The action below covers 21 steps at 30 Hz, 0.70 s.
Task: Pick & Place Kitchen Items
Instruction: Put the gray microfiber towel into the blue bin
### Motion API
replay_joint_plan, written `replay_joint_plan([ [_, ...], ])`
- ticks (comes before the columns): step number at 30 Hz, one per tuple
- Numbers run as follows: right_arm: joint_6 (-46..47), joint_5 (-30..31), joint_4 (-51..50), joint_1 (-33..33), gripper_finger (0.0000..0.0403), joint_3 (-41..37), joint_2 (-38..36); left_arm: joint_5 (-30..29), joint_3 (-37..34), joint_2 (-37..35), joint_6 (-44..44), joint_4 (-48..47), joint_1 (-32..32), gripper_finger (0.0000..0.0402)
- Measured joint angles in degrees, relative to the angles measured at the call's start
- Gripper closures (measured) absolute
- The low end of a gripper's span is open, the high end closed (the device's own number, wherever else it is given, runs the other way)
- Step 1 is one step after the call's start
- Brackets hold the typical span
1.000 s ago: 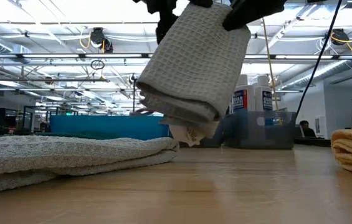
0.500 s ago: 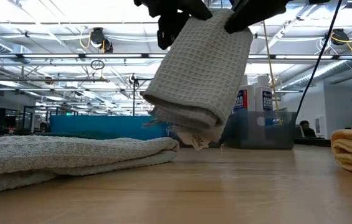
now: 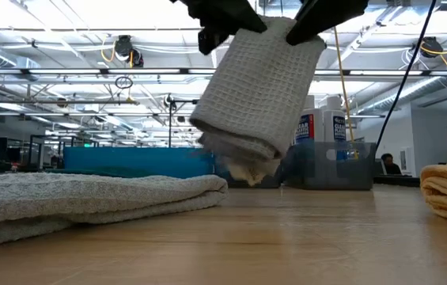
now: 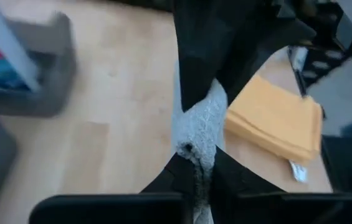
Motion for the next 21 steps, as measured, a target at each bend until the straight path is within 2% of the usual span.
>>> replay_joint_plan([
  [3, 4.7, 3.0, -3.8, 0.1, 0.0322, 0.0, -3.1, -3.5, 0.0, -2.3, -0.1, -1.5, 0.4, 0.0388],
  [10, 12.7, 2.9, -10.3, 0.3, 0.0269, -0.8, -11.3, -16.9, -0.3, -9.1, -0.5, -4.7, 0.6, 0.0387],
  [13, 13.1, 2.8, -9.4, 0.3, 0.0263, -3.1, -14.6, -21.1, -1.0, -11.9, -1.2, -6.0, 0.6, 0.0387],
  [21, 14.4, 2.8, -5.0, 0.3, 0.0273, -9.6, -19.7, -37.1, -3.5, -17.6, -5.5, -7.2, 1.0, 0.0387],
])
